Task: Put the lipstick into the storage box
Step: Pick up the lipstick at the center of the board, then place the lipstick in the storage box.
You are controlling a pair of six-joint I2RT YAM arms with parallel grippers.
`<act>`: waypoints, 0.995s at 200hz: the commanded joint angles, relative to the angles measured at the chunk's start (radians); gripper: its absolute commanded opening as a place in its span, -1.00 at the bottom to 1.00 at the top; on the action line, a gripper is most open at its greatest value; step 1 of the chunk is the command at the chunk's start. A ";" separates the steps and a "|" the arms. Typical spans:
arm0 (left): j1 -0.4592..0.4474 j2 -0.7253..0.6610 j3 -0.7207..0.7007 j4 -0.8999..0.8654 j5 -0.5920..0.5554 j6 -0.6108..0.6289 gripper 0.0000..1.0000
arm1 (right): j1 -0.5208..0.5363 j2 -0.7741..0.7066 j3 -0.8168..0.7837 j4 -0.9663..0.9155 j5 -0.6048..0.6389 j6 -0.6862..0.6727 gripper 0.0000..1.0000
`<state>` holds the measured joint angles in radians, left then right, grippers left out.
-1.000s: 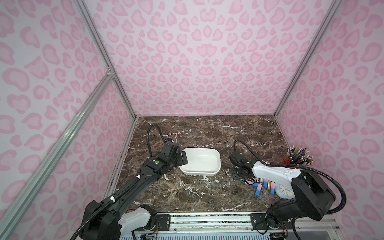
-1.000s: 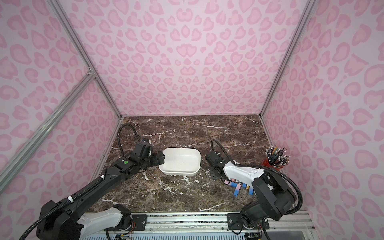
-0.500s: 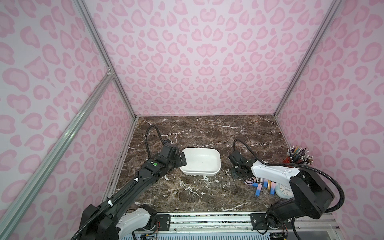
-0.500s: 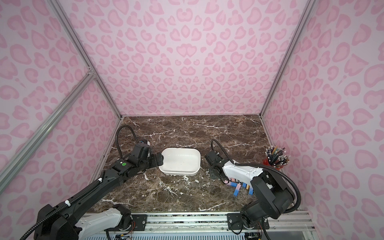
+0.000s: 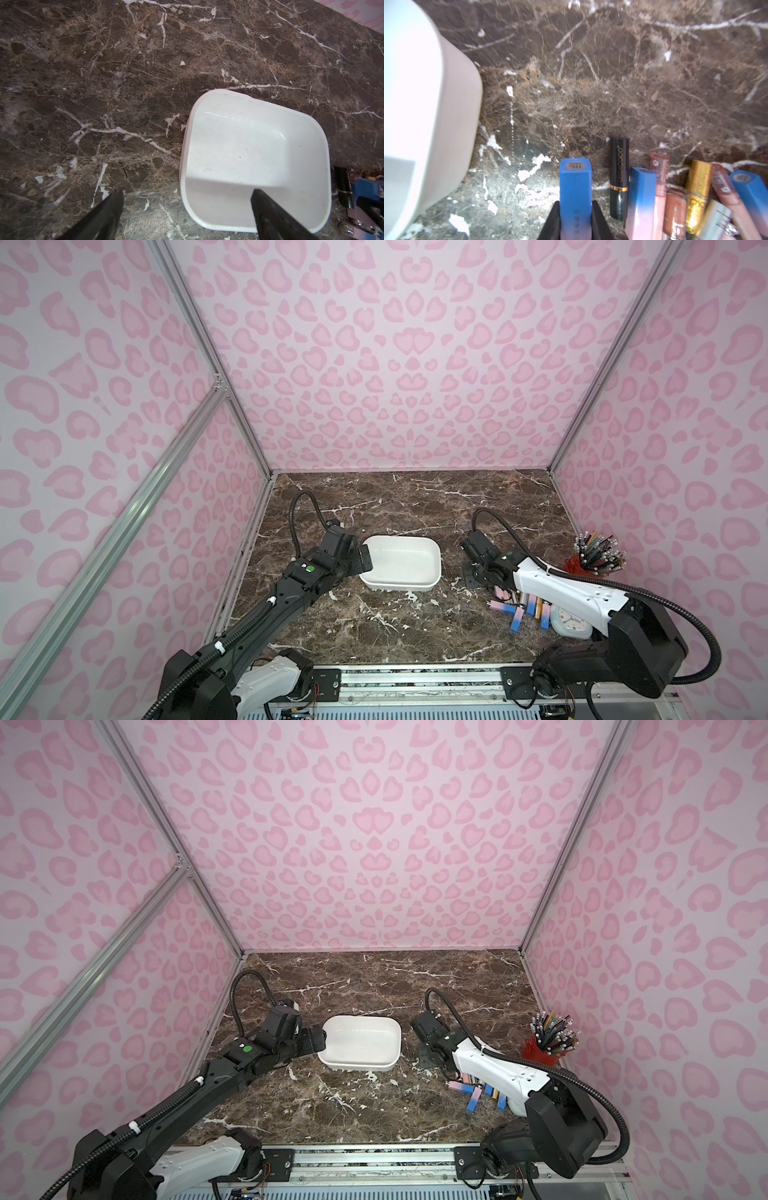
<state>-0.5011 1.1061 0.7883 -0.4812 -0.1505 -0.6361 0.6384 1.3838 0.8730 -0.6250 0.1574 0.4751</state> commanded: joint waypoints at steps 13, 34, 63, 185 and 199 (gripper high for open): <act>0.002 -0.018 -0.007 -0.016 -0.012 -0.007 0.96 | 0.037 0.010 0.096 -0.067 0.037 -0.014 -0.53; 0.003 -0.037 -0.003 -0.033 -0.021 -0.007 0.97 | 0.070 0.038 0.172 -0.085 0.041 -0.021 -0.53; 0.004 -0.072 0.001 -0.055 -0.034 -0.005 0.96 | 0.127 0.110 0.274 -0.090 0.045 -0.023 -0.52; 0.015 -0.332 0.047 -0.316 -0.125 -0.020 0.97 | 0.307 0.606 0.648 -0.032 -0.049 -0.047 -0.51; 0.016 -0.371 0.060 -0.341 -0.123 -0.019 0.96 | 0.308 0.634 0.657 -0.021 -0.069 -0.047 -0.51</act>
<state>-0.4881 0.7822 0.8249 -0.7395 -0.2440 -0.6476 0.9436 1.9793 1.5108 -0.6724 0.1238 0.4339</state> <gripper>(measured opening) 0.983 0.248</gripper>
